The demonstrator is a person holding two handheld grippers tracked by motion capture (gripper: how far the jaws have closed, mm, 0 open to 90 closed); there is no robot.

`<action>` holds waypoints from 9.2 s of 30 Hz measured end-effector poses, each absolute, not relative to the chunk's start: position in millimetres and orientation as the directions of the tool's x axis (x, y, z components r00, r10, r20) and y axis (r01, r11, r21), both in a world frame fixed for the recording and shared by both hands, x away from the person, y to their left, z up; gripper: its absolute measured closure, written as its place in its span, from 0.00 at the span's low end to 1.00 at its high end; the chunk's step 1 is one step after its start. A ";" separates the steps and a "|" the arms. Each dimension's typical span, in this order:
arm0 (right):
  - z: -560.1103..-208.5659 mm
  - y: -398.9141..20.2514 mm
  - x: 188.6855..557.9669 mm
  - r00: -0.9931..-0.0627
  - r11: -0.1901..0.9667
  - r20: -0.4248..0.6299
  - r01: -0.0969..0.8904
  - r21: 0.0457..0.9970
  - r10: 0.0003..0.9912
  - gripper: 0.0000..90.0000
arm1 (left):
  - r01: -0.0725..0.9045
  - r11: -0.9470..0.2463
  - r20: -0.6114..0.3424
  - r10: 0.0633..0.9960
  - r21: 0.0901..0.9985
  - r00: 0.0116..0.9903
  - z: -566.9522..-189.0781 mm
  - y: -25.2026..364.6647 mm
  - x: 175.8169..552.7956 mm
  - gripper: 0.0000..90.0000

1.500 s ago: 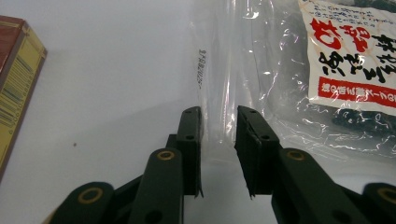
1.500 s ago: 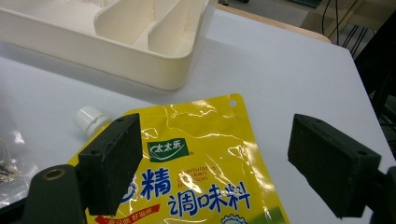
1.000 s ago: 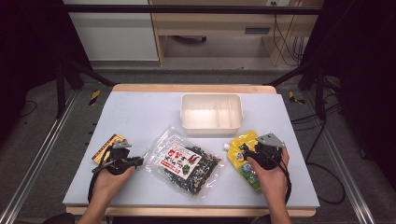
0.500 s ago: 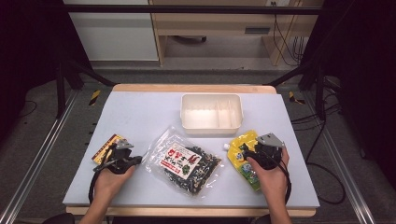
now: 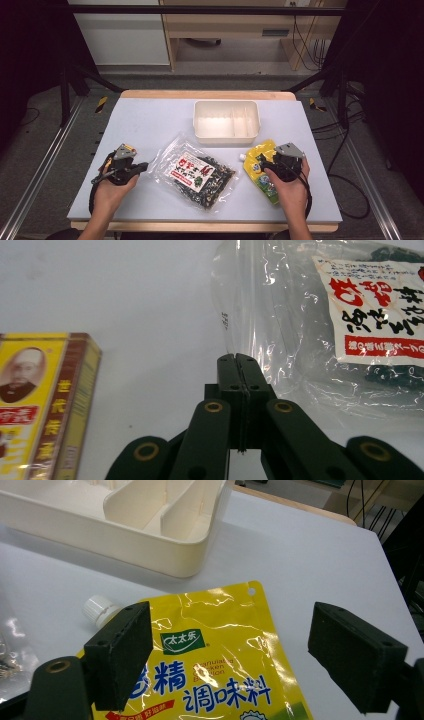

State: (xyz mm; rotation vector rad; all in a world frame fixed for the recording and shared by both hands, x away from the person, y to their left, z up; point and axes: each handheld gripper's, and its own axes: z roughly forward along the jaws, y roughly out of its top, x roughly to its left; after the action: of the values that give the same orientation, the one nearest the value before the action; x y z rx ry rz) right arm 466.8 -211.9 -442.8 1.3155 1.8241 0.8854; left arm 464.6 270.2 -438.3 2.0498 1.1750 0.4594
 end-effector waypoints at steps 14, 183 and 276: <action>-425.9 -191.2 463.6 -0.295 0.236 -0.112 0.427 0.873 0.949 0.20 | 0.520 -0.351 0.021 0.843 0.779 0.538 -394.8 284.8 464.7 1.00; -217.7 -174.4 538.7 -0.816 0.546 -0.055 0.333 0.769 0.575 0.97 | 0.353 -0.392 0.075 0.753 0.850 0.654 -368.7 208.3 484.0 0.09; -274.8 -122.3 615.6 -0.652 0.396 -0.148 0.252 0.883 0.744 0.97 | 0.468 -0.442 0.064 0.776 0.765 0.628 -449.8 226.0 459.4 0.08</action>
State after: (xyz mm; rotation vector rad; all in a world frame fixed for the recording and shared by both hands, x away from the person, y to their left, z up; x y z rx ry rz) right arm 615.6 -122.3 -274.8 0.8486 2.1238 1.2109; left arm 459.4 226.0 -449.8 2.1133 0.9698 0.5348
